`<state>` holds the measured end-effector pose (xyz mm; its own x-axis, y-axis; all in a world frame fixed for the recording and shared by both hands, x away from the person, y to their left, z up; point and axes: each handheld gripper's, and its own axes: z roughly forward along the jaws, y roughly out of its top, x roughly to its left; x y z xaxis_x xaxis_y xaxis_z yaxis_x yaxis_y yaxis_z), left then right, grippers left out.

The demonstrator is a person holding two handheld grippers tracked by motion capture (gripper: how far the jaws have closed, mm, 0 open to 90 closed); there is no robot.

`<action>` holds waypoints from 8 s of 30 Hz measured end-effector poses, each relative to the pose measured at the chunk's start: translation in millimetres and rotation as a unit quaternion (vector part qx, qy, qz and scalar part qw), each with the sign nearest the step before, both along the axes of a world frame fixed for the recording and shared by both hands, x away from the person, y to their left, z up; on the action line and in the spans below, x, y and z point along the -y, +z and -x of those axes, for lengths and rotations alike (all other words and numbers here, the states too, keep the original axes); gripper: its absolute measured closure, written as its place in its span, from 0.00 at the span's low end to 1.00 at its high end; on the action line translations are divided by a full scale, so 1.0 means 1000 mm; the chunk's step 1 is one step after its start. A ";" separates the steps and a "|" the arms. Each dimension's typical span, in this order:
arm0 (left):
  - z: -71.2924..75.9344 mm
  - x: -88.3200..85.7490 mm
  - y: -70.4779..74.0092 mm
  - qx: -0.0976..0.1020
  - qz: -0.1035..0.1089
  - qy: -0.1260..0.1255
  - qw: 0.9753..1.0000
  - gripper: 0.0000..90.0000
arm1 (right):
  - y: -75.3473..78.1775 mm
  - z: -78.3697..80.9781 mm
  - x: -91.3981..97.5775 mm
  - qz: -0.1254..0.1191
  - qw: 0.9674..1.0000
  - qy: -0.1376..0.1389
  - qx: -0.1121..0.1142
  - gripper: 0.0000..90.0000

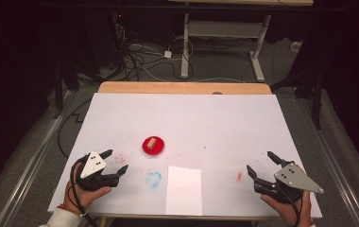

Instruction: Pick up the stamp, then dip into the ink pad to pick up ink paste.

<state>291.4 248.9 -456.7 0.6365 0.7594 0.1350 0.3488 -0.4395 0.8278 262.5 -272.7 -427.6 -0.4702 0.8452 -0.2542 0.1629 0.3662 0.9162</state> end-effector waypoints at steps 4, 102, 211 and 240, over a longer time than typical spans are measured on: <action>-0.001 0.000 -0.001 -0.006 -0.005 0.003 1.000 0.26 | -0.001 0.000 -0.002 0.007 1.000 0.003 -0.001 0.26; -0.120 0.097 0.054 -0.160 -0.054 -0.057 0.984 0.81 | -0.016 -0.010 -0.014 0.097 0.995 -0.017 -0.032 0.31; -0.136 0.107 0.001 -0.194 -0.085 -0.047 0.976 0.82 | -0.017 -0.011 -0.018 0.098 0.995 -0.001 -0.026 0.31; -0.118 0.095 0.047 -0.159 -0.057 -0.065 0.983 0.81 | -0.019 -0.009 -0.019 0.109 0.993 0.005 -0.034 0.31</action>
